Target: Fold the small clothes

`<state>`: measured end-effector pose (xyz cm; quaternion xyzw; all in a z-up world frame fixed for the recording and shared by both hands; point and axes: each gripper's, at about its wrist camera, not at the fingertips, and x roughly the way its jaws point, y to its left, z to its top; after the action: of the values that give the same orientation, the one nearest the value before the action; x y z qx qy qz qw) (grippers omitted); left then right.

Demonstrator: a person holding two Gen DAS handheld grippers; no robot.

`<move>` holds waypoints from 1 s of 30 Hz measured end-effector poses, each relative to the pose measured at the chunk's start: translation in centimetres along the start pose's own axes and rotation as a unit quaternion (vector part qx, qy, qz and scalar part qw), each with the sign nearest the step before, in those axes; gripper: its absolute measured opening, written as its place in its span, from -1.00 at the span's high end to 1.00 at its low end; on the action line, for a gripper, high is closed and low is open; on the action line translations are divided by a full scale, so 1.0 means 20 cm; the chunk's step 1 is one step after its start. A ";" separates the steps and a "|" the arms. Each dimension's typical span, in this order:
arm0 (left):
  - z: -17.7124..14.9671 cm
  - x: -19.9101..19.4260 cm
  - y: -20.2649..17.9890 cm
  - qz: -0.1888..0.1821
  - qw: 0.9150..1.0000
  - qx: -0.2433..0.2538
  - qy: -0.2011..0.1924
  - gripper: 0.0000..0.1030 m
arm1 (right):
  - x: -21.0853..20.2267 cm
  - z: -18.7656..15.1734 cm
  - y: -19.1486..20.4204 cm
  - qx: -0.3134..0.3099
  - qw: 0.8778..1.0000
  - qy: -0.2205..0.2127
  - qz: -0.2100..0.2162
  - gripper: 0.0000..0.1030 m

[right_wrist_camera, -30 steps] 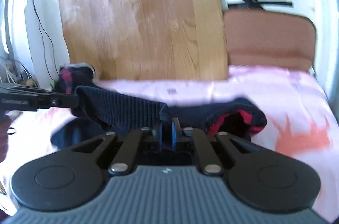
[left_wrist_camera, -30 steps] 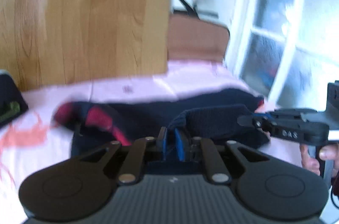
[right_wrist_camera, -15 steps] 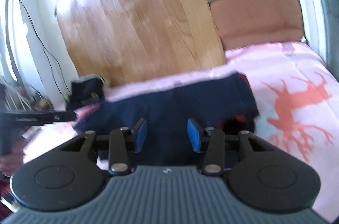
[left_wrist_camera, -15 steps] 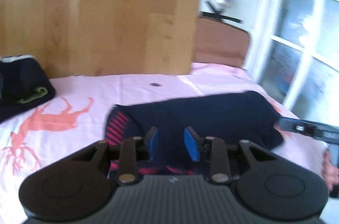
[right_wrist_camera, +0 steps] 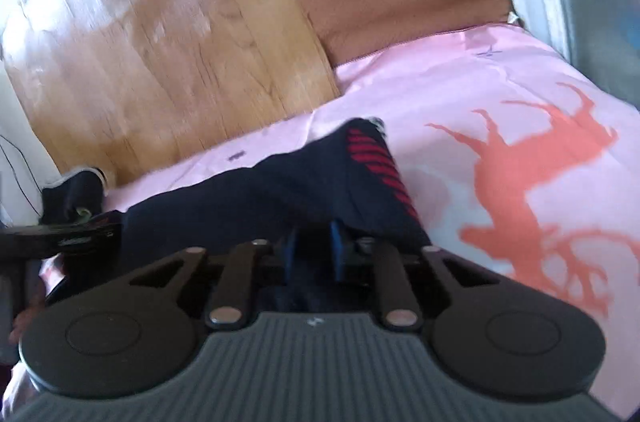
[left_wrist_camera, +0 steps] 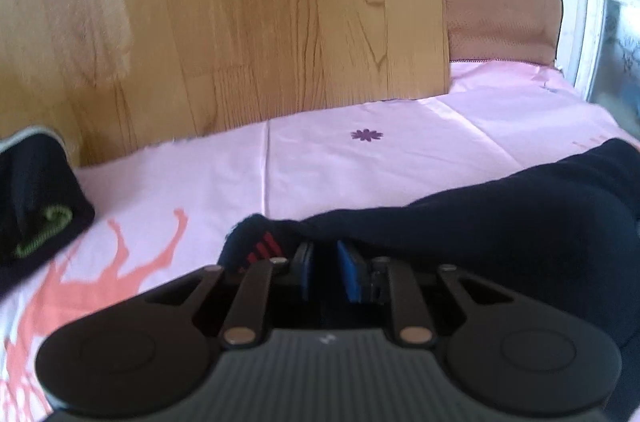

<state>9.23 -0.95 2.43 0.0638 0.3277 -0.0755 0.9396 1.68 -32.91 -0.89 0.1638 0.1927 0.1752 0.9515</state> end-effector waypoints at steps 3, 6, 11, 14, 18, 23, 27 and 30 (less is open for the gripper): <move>-0.03 -0.04 0.02 -0.006 1.000 -0.004 0.003 0.67 | -0.05 -0.05 0.03 -0.013 1.000 -0.006 -0.008 0.62; -0.12 -0.17 0.10 -0.047 0.998 -0.029 0.005 0.64 | -0.05 -0.04 -0.01 0.011 1.000 -0.004 0.007 0.62; -0.21 -0.41 0.32 -0.080 0.994 -0.081 -0.003 0.18 | -0.09 0.02 0.00 0.040 0.999 -0.012 0.029 0.52; -0.19 -0.43 0.43 -0.075 0.988 -0.136 -0.008 -0.50 | -0.08 0.09 0.11 0.021 0.997 -0.031 0.064 0.52; -0.17 -0.29 0.50 -0.069 0.979 -0.190 0.023 -0.49 | 0.08 0.14 0.35 -0.012 0.994 0.003 0.105 0.52; -0.22 -0.23 0.47 -0.091 0.974 -0.198 0.056 0.56 | 0.41 0.10 0.60 -0.040 0.984 0.087 0.147 0.51; -0.24 -0.26 0.47 -0.061 0.981 -0.176 0.053 0.56 | 0.54 0.07 0.55 -0.014 0.985 0.090 0.148 0.95; -0.23 -0.26 0.47 -0.045 0.981 -0.181 0.061 0.32 | 0.56 0.09 0.47 0.047 0.978 0.108 0.170 0.97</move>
<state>4.14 9.65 2.76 -0.1173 0.3953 -0.0528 0.9095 9.67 -20.64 0.70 0.2188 0.2715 0.3421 0.8726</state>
